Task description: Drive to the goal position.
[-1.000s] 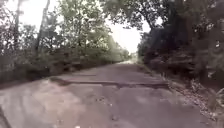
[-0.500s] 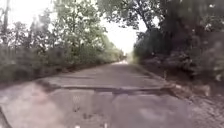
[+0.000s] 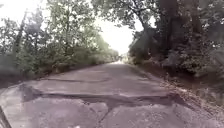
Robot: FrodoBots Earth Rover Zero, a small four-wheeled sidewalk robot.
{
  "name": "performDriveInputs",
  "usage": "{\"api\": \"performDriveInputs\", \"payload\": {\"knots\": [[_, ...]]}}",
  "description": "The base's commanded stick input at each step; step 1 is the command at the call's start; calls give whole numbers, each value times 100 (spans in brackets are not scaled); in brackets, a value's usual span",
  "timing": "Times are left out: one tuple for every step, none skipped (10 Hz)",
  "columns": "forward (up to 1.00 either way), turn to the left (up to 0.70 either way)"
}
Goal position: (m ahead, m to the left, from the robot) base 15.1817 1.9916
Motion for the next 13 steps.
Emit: {"api": "performDriveInputs", "payload": {"knots": [[100, -8], [100, -10], [100, -10], [100, -10], [100, -10], [100, -10], [100, -10], [100, -10], [100, -9], [100, -7], [100, -6], [100, -5], [100, -5]]}}
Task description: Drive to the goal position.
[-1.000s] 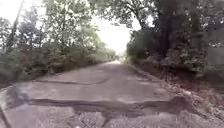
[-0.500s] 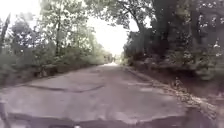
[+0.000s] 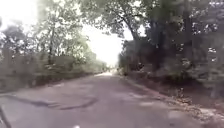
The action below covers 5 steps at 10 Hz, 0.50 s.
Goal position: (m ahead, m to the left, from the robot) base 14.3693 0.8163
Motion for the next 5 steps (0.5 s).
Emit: {"api": "performDriveInputs", "payload": {"knots": [[100, -5], [100, -4], [100, -3], [100, -3], [100, -1]]}}
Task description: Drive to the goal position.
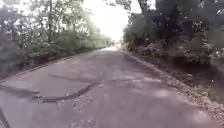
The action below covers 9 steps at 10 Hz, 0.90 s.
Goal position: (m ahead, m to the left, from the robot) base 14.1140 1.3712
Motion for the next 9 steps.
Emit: {"api": "performDriveInputs", "payload": {"knots": [[100, -1], [100, -1], [100, -1], [100, -1], [100, -1], [100, -1], [100, -1], [100, -1], [100, -1]]}}
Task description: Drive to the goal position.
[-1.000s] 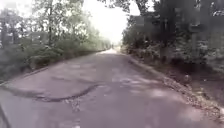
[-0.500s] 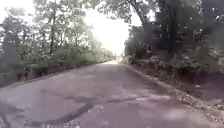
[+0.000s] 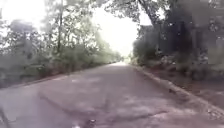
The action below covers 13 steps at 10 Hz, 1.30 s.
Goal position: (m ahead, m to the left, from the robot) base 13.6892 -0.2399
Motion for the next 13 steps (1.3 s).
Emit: {"api": "performDriveInputs", "payload": {"knots": [[100, -1], [100, -1], [100, -1], [100, -1], [100, -1], [100, -1], [100, -5], [100, -10], [100, -19], [100, -21], [100, -23], [100, -24], [100, -24]]}}
